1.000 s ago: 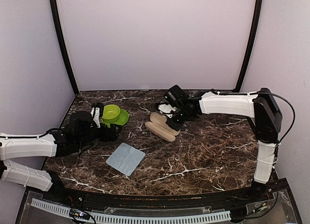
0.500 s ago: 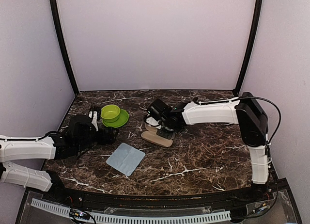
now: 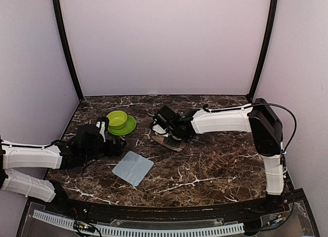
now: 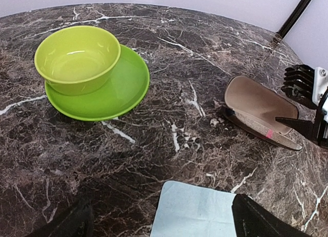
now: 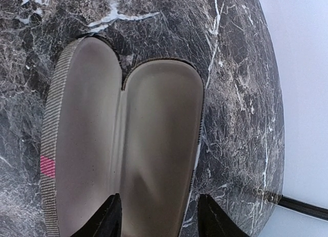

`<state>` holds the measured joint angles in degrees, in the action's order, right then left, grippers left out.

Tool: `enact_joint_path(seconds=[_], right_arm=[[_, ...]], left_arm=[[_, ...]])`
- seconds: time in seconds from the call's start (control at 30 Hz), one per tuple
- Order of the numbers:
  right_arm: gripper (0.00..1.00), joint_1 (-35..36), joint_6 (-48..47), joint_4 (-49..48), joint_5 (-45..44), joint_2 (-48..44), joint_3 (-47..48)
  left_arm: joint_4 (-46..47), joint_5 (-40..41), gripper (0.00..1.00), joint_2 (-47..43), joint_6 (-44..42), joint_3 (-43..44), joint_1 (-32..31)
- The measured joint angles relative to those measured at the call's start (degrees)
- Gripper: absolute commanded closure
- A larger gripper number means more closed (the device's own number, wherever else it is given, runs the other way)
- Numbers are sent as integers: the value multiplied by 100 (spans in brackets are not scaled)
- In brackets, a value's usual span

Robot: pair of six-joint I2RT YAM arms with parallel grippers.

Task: Organize the sunglasses
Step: Place the opened sunglasses case at the center of the board.

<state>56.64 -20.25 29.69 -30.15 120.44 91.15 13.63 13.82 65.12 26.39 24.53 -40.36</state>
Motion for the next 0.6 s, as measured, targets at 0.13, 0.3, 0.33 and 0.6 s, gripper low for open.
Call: enact_joint_path(seconds=[0.13,0.3,0.33,0.6], right_arm=[[47,0,28,-24,57,-17,-4],[45,0,131,-52,127,-129,-70],[45,0,168,-70,173,-166,-92],[47,0,767,-264,1049,-761,-247]], left_arm=[[0,-39,4,92,28,-26,0],[17,-92,4,131,42,-26,0],[28,-94,5,138,44,-26,0],[9,-238,17,380,223,-26,0]])
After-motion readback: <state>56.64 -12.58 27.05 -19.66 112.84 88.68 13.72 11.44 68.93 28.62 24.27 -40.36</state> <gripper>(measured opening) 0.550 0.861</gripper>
